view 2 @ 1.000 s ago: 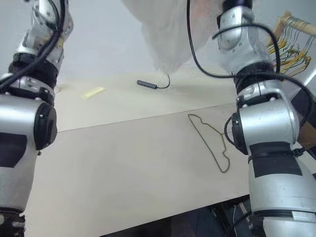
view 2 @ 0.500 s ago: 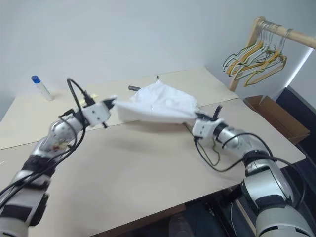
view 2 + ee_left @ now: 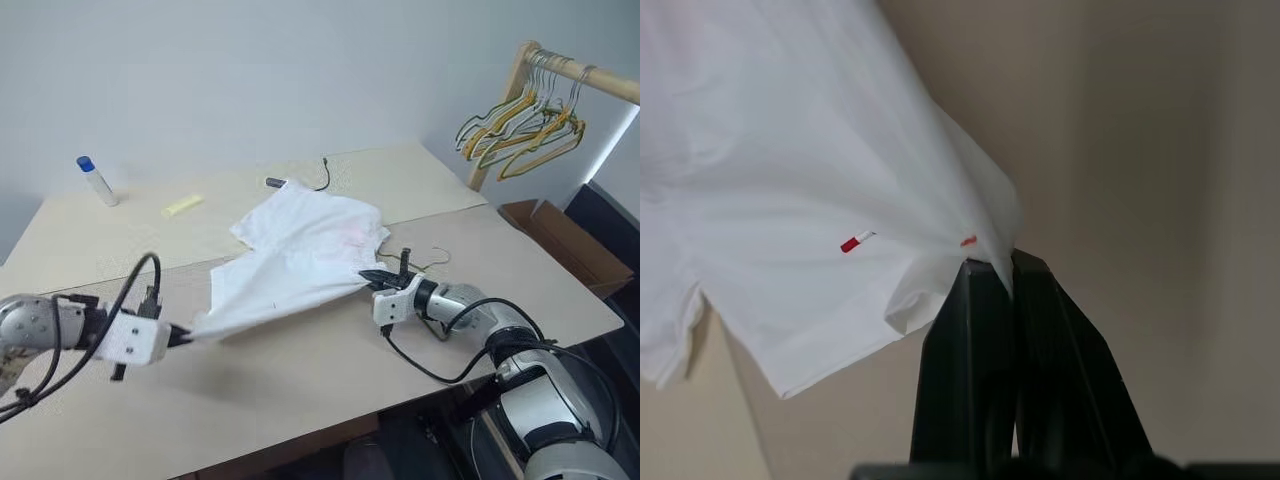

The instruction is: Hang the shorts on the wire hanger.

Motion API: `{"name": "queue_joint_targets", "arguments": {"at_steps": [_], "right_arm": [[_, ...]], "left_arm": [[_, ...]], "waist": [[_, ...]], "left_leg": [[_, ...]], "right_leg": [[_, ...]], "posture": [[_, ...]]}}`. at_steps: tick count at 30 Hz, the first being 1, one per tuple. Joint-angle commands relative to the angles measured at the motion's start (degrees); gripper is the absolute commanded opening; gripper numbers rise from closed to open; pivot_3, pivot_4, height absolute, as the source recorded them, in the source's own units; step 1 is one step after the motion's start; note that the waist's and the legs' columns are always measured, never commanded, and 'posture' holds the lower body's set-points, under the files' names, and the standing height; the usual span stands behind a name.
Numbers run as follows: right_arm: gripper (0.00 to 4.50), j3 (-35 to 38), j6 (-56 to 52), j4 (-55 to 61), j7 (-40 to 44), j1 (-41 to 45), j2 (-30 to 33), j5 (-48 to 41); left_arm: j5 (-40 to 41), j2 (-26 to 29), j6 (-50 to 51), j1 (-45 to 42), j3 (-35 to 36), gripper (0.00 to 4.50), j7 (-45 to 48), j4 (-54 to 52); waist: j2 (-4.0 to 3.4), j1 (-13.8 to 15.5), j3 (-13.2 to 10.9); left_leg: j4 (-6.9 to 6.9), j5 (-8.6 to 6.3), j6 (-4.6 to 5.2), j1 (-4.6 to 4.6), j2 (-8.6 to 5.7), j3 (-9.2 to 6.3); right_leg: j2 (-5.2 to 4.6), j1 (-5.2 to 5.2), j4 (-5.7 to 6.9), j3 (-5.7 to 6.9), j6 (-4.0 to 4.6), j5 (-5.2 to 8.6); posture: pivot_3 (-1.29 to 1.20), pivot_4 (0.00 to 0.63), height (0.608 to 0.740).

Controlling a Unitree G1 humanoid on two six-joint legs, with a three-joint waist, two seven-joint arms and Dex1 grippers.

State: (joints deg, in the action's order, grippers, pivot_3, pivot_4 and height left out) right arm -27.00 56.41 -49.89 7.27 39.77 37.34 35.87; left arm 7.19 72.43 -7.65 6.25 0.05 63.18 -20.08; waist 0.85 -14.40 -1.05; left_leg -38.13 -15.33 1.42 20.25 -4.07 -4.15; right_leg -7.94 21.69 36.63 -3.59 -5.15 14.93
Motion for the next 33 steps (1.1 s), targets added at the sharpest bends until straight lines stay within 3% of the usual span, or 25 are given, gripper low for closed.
{"name": "queue_joint_targets", "arguments": {"at_steps": [1,5,9,12,21,30,32,33], "right_arm": [[0.00,2.0,-0.2,0.4,-0.4,-0.7,4.1,0.2],[0.00,1.6,0.2,2.7,-2.8,-2.0,5.8,3.3],[0.00,2.5,-1.7,4.6,-7.0,-3.3,5.5,4.9],[0.00,3.1,-0.4,7.4,-3.6,-6.6,7.2,1.4],[0.00,4.2,-4.0,27.5,11.5,-22.6,14.5,-12.6],[0.00,7.1,-9.5,36.7,18.3,-28.8,16.2,-16.7],[0.00,7.8,-10.0,37.7,19.1,-29.5,16.1,-17.0],[0.28,8.0,-10.7,38.9,21.1,-30.3,16.9,-19.0]], "left_arm": [[1.2,2.1,6.4,8.3,6.9,0.01,3.4,-8.2],[2.8,1.3,10.7,18.3,13.9,0.01,7.7,-15.8],[3.5,-0.2,11.0,21.4,16.8,0.01,9.0,-17.5],[3.6,-0.9,10.8,24.1,17.8,0.01,10.8,-18.1],[2.5,-5.5,5.5,34.2,20.8,0.01,14.6,-18.4],[3.6,-5.3,4.6,30.0,15.8,0.01,15.8,-15.4],[3.3,-5.1,4.4,28.2,14.6,0.45,15.7,-13.9],[3.5,-4.9,4.3,26.8,14.2,0.65,15.9,-13.1]], "waist": [[0.00,0.5,0.0],[-0.05,1.4,0.0],[-0.03,2.6,-0.1],[-0.02,3.5,-0.1],[0.11,6.2,-0.1],[0.24,7.8,-0.1],[0.26,7.9,-0.1],[0.25,8.0,-0.1]], "left_leg": [[0.00,-0.01,0.00,-0.03,0.03,0.04],[0.01,-0.02,-0.01,-0.13,0.25,0.07],[0.02,-0.28,-0.14,-0.66,0.44,0.17],[0.14,-0.50,-0.13,-1.16,0.65,0.22],[0.14,-0.69,-0.05,-1.19,0.91,0.52],[0.14,-0.76,0.04,-1.48,1.04,0.83],[0.14,-0.82,0.04,-1.45,1.04,0.83],[0.14,-0.83,0.03,-1.42,1.03,0.85]], "right_leg": [[0.05,-0.03,-0.05,-0.02,0.03,0.02],[0.31,-0.30,-0.43,-0.05,0.11,0.05],[0.51,-0.74,-0.54,-0.08,0.22,0.08],[0.68,-1.35,-0.73,-0.07,0.33,0.17],[0.76,-1.42,-0.84,-0.14,0.43,0.27],[0.85,-1.59,-0.82,-0.32,0.47,0.32],[0.85,-1.56,-0.83,-0.32,0.47,0.32],[0.85,-1.53,-0.83,-0.32,0.46,0.32]], "posture": [[-0.10,0.000,0.740],[-0.09,0.000,0.740],[-0.08,0.000,0.740],[-0.07,0.000,0.740],[-0.08,0.000,0.740],[-0.11,0.000,0.740],[-0.11,0.000,0.740],[-0.11,0.000,0.740]]}}
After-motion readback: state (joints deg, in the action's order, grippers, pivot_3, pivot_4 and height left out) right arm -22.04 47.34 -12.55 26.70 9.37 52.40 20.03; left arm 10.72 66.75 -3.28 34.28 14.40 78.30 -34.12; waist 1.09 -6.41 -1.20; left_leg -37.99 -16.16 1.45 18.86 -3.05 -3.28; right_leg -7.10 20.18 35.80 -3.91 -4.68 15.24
